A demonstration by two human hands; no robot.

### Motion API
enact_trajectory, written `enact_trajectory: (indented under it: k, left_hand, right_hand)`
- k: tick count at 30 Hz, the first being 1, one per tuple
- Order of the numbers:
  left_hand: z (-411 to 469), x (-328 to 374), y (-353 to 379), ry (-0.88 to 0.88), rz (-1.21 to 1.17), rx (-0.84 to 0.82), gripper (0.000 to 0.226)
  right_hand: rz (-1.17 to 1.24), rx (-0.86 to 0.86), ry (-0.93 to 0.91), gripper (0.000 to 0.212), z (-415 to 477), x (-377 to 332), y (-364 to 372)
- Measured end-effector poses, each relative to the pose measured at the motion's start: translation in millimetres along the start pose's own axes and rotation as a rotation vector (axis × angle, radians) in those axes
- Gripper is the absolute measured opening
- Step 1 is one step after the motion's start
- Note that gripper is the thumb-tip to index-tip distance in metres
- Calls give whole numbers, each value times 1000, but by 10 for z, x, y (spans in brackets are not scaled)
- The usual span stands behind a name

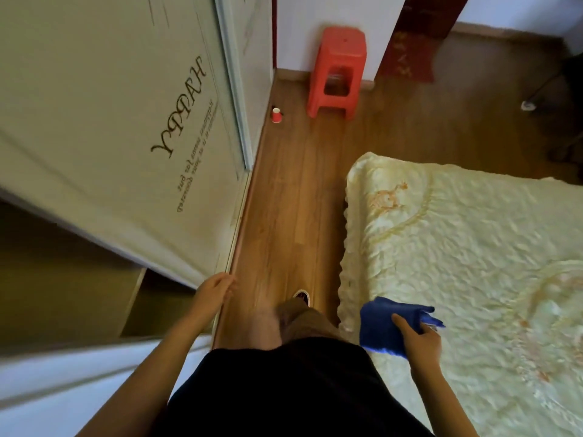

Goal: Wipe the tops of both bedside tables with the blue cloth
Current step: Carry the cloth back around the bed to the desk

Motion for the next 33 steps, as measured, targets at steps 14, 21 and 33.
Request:
enact_trajectory:
  k: [14, 21, 33]
  left_hand:
    - [1464, 1719, -363, -68, 175, 156, 24]
    - [2858, 2611, -629, -68, 157, 129, 22]
    - [5282, 5645, -596, 196, 417, -108, 25]
  right_hand:
    - [-60, -264, -189, 22, 2068, -2941, 790]
    - [-36, -202, -138, 27, 3209, -3908, 980]
    - [112, 112, 42, 36, 4695, -5090, 331]
Point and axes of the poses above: each hand's wrist, its own z-axis towards the middle knuckle, its own y-axis out of the palm, x = y × z, the point moved 4 cm from there along z, towards the middle knuckle, and after that the axes turned 13 degrees about -x, right-handed, at the moved point
